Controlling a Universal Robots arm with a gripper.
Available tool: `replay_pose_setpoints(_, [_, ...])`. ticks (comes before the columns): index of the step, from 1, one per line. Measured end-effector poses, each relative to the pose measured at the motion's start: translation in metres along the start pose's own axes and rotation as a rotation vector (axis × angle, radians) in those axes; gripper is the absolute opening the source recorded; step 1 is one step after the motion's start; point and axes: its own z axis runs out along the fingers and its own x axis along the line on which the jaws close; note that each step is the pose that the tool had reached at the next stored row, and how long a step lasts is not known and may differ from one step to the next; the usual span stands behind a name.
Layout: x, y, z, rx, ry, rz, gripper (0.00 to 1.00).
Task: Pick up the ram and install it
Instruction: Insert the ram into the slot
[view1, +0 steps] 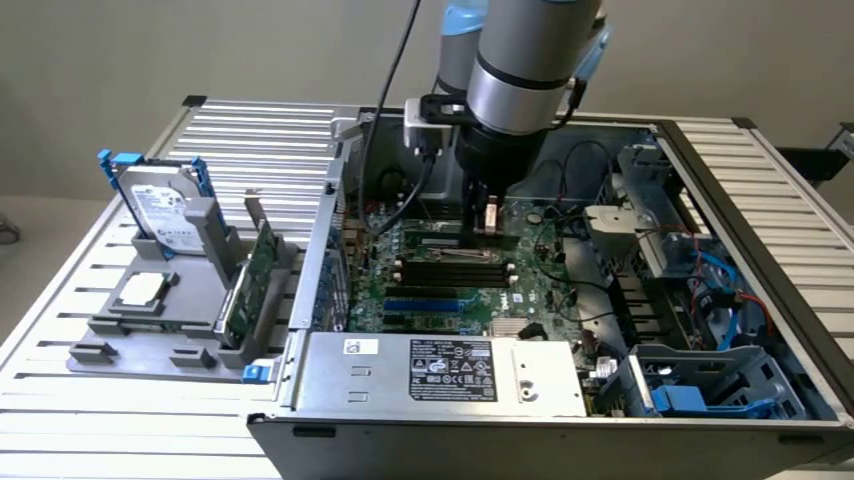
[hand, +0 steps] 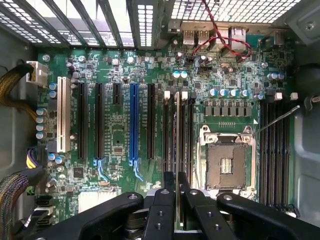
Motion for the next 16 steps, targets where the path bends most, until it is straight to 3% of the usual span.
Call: replay_pose_setpoints(16, [0.002,-0.0023,0.0289,0.0001,0.0,0.0,0.14])
